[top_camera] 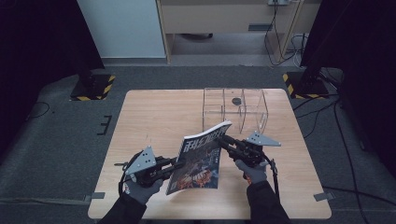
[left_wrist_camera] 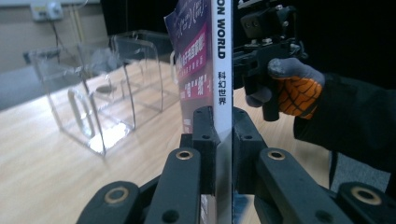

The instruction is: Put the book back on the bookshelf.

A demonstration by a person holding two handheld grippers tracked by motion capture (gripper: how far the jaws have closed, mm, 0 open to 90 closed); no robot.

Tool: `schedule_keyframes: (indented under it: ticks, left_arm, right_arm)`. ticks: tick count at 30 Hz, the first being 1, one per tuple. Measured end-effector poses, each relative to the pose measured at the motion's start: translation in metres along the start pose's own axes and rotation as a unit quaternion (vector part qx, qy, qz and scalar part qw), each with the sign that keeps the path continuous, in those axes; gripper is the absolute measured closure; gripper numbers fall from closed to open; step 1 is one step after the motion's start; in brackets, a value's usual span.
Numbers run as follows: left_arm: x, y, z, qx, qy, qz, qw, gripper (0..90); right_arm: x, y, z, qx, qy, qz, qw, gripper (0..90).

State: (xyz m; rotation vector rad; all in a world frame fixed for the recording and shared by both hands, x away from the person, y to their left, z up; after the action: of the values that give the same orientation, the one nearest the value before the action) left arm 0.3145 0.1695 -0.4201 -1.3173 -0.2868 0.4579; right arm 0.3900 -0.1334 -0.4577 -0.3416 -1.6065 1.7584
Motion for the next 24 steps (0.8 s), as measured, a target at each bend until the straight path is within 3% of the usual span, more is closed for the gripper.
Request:
schedule_keyframes:
  ticks: [3, 4, 6, 11, 13, 14, 15, 20, 23, 24]
  left_arm:
    - [0.000, -0.002, 0.000, -0.014, 0.008, 0.001, 0.9999, 82.4]
    - [0.000, 0.000, 0.000, -0.015, 0.010, 0.002, 0.9998, 82.4]
    - [0.000, 0.005, 0.000, -0.008, 0.010, 0.004, 0.9999, 82.4]
    - [-0.002, 0.015, -0.002, 0.011, 0.003, -0.001, 0.9999, 82.3]
    - [-0.001, 0.017, 0.001, 0.011, 0.002, 0.007, 0.9999, 82.2]
    - [0.000, 0.017, 0.002, 0.014, 0.002, 0.009, 0.9999, 82.2]
    - [0.000, 0.018, 0.002, 0.014, -0.001, 0.009, 0.9999, 82.3]
    - [0.000, 0.019, 0.000, 0.018, 0.002, 0.008, 0.9998, 82.3]
    - [0.000, 0.020, 0.001, 0.018, 0.006, 0.009, 0.9998, 82.2]
    - [0.001, 0.020, 0.001, 0.019, 0.007, 0.009, 0.9998, 82.2]
  right_arm:
    - [0.002, -0.009, 0.002, -0.009, 0.002, 0.010, 0.9999, 66.4]
    - [0.003, -0.019, 0.005, -0.022, 0.009, 0.019, 0.9995, 67.1]
    - [0.004, -0.021, 0.006, -0.024, 0.010, 0.019, 0.9995, 67.2]
    - [0.007, -0.012, 0.001, -0.004, 0.005, 0.033, 0.9994, 64.5]
    - [0.006, -0.009, -0.001, 0.001, 0.006, 0.034, 0.9994, 63.6]
    - [0.005, -0.008, -0.001, 0.002, 0.010, 0.033, 0.9994, 61.5]
    - [0.001, -0.004, -0.002, 0.008, 0.021, 0.025, 0.9994, 52.6]
    - [-0.008, 0.005, -0.005, 0.024, 0.028, -0.001, 0.9993, 41.3]
    - [-0.011, 0.013, -0.009, 0.031, 0.007, -0.014, 0.9994, 37.5]
    - [-0.012, 0.016, -0.011, 0.030, -0.010, -0.021, 0.9993, 36.7]
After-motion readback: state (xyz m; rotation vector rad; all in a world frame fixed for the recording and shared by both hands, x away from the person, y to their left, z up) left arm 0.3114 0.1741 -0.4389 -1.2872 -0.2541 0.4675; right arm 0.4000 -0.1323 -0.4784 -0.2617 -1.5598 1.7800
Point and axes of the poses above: each handheld gripper's, and its own axes: z roughly backward along the jaws, y roughly out of its underside, x roughly to its left, the point moved 2 cm from there along -z, roughly forward along the jaws
